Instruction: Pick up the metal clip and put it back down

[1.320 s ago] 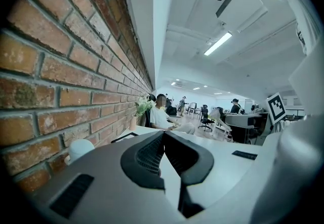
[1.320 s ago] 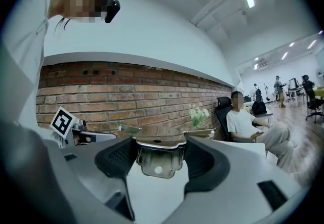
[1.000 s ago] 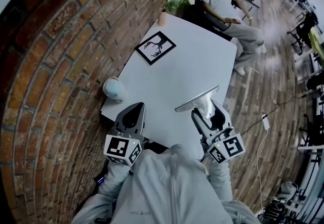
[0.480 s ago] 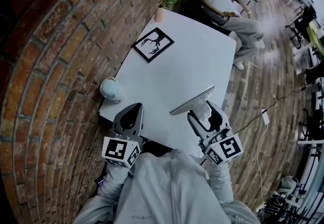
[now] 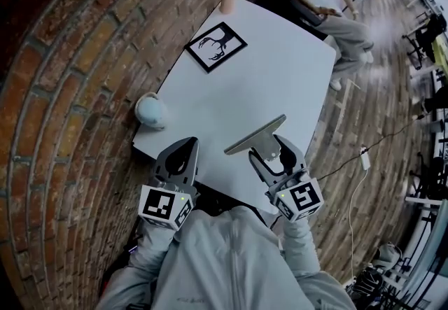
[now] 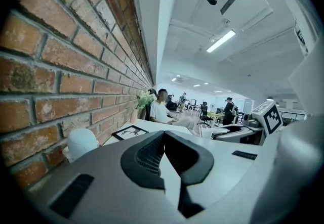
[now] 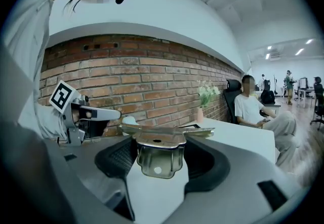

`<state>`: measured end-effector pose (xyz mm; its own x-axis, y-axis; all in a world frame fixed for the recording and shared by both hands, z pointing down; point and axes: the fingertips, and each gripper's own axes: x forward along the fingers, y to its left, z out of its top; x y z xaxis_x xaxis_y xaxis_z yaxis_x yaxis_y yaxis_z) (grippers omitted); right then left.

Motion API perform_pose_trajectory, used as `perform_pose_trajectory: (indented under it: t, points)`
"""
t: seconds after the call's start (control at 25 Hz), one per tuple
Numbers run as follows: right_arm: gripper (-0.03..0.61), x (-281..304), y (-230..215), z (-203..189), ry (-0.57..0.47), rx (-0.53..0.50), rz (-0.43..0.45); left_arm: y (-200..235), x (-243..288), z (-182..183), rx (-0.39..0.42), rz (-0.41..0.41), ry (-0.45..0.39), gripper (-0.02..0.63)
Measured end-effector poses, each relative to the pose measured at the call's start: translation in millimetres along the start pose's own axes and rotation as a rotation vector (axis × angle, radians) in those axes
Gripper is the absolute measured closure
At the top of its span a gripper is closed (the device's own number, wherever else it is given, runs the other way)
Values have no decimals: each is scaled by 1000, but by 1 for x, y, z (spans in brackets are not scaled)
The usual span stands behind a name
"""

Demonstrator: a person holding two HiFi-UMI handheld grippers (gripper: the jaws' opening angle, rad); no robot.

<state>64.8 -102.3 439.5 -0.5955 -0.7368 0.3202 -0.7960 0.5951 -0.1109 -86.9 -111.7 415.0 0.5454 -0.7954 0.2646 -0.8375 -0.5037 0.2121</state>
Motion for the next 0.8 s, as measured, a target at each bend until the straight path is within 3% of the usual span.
perform_pose_trajectory:
  t: [0.8]
  points:
    - [284, 69, 23, -127, 311, -90, 140, 9, 10, -46, -47, 48, 59, 588]
